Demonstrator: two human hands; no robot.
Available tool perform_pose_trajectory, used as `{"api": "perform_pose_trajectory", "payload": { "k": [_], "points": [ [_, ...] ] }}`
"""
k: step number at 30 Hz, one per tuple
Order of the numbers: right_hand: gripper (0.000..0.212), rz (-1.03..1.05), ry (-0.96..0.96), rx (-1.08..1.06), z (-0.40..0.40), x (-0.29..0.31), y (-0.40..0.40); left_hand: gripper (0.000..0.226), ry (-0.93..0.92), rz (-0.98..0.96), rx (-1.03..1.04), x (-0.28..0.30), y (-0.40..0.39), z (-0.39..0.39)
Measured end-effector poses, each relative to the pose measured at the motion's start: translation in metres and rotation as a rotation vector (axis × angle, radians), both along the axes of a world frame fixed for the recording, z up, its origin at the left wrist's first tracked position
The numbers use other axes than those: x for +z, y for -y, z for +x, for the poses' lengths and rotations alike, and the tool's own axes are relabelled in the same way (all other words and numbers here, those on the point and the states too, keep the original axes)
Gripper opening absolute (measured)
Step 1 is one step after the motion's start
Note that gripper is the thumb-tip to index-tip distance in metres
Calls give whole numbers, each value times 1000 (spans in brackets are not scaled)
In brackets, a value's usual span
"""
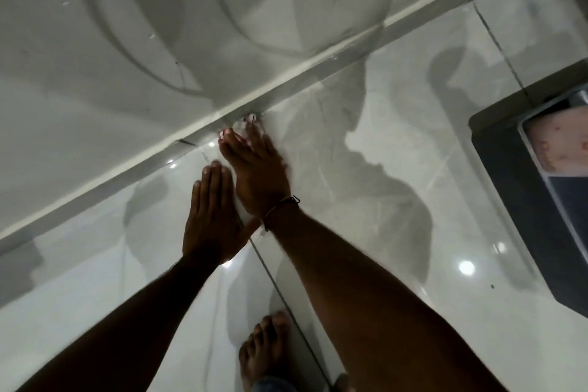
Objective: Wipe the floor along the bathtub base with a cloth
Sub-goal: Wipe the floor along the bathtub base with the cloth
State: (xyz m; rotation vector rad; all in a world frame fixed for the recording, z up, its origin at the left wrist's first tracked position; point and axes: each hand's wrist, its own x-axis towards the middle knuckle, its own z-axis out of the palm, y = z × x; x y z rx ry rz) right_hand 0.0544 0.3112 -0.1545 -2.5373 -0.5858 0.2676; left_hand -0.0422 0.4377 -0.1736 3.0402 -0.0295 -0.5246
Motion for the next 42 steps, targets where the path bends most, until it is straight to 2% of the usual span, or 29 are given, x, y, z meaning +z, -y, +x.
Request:
{"api": "perform_pose_trajectory", "payload": {
  "k": [3,7,11,13,18,22,26,30,31,32,34,35,36,38,40,42],
  "points": [
    [65,-20,52,77,10,-6,19,123,-2,-23,21,1,0,1],
    [72,18,30,-122,19,-7,29,125,-1,-56,44,-1,0,1],
    [70,7,115,72,16,-9,28,125,27,-72,65,-1,2,5],
    [67,0,124,85,28,-11,44,127,28,-92,88,0,4,6],
    [63,-29,136,-90,72,-16,112,126,53,-103,106,-3,5,6],
    [60,-195,117,-227,127,-14,191,126,50,-99,136,-6,6,5],
    [60,-270,163,-406,184,-6,260,127,58,-104,149,-12,5,7],
    [41,-303,78,-532,219,-1,303,126,43,-76,152,-15,3,6],
    [39,-268,80,-557,226,5,306,125,43,-74,155,-16,2,7],
    [33,-137,82,-627,232,9,305,125,45,-75,157,-15,3,7],
    [14,254,153,-845,232,7,293,126,61,-71,161,-13,5,7],
    [13,430,86,-904,225,1,280,126,64,-66,160,-11,7,8],
    [15,361,67,-903,214,2,265,127,61,-64,154,-9,8,8],
    [34,-31,65,-729,190,2,234,126,62,-79,143,-7,8,9],
    [51,-88,47,-616,159,-5,202,125,65,-87,142,-5,8,9],
    [54,-23,82,-572,127,-8,164,125,64,-86,126,-5,8,8]
  ]
}}
